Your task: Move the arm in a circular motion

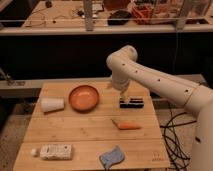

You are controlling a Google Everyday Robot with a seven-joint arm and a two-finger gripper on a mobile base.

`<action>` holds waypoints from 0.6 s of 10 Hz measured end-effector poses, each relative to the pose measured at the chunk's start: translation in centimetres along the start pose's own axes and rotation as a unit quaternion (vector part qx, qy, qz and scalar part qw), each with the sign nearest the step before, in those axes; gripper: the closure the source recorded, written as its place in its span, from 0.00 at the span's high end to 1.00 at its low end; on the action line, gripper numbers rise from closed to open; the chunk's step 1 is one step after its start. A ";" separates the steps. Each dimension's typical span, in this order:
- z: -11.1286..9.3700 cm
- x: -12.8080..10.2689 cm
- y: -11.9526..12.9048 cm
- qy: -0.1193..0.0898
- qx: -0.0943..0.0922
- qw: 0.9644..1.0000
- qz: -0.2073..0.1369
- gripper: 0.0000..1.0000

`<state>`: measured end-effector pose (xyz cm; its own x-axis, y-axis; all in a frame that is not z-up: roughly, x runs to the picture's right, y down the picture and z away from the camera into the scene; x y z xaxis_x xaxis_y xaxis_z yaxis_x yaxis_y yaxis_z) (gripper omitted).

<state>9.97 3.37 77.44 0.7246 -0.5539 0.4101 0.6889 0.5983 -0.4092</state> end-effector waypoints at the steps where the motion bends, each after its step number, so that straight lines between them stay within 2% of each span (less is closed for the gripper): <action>1: 0.0 0.8 0.8 -0.003 -0.001 1.000 0.005 0.80; 4: -0.1 2.9 2.9 -0.010 0.002 1.000 0.022 0.80; 6: 0.1 3.0 4.7 -0.014 0.002 1.000 0.028 0.80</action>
<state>15.36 4.58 76.86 0.7611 -0.5032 0.4093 0.6473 0.6298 -0.4293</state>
